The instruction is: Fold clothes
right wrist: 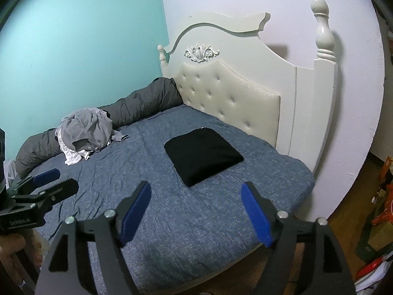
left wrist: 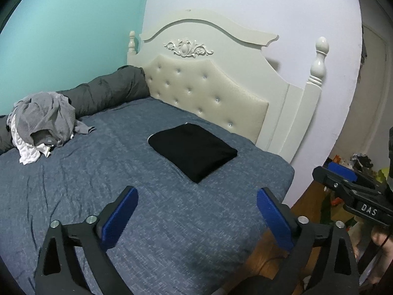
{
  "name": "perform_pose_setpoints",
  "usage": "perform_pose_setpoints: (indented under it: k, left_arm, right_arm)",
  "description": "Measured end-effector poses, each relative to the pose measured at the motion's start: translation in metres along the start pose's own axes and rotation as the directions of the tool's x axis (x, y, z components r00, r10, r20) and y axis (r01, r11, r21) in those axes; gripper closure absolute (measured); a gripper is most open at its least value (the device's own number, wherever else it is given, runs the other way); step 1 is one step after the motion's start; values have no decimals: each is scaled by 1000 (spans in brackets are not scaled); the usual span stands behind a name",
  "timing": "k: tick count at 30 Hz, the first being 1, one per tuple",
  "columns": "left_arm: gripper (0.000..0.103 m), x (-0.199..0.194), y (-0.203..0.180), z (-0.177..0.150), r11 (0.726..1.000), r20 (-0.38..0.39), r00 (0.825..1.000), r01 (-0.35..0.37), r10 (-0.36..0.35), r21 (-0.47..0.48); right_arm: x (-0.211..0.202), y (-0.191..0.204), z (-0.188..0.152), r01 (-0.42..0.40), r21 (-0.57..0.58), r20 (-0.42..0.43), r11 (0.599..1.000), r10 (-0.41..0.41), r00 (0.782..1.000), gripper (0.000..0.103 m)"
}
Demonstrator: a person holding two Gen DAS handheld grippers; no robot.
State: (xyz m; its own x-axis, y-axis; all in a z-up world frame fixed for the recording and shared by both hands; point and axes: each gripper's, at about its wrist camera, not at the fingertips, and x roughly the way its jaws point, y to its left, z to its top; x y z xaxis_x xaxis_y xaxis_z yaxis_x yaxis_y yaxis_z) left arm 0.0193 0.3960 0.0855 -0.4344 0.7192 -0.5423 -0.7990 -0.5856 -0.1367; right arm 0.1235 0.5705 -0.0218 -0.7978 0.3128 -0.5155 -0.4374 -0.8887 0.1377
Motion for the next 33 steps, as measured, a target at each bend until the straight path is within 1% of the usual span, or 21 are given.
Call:
perform_pose_setpoints:
  k: [1, 5, 7, 9, 15, 19, 27, 33]
  left_arm:
    - [0, -1, 1, 0, 1000, 1, 1000, -2, 2, -4]
    - [0, -2, 2, -2, 1000, 4, 1000, -14, 14, -7]
    - [0, -4, 2, -3, 1000, 5, 1000, -19, 19, -7]
    - [0, -5, 2, -4, 1000, 6, 1000, -23, 23, -7]
    - [0, -10, -2, -7, 1000, 15, 999, -31, 31, 6]
    - [0, -15, -5, -9, 999, 25, 999, -39, 39, 10]
    - [0, -20, -6, -12, 1000, 22, 999, -31, 31, 2]
    - [0, -24, -9, -14, 999, 33, 999, -42, 41, 21]
  right_arm:
    - [-1, 1, -1, 2, 1, 2, 1000, -2, 1000, 17]
    - [-5, 0, -4, 16, 9, 8, 1000, -16, 1000, 13]
    - [-6, 0, -6, 25, 14, 9, 1000, -25, 1000, 7]
    - [-9, -1, -7, 32, 17, 11, 999, -32, 999, 5]
    - [-15, -2, -11, 50, 23, 16, 998, -51, 999, 4]
    - [-19, -2, -13, 53, 29, 18, 998, -53, 998, 4]
    - [-21, -3, -14, 50, 34, 20, 998, -51, 999, 4]
    - [-20, -4, -16, 47, 36, 11, 998, -47, 999, 4]
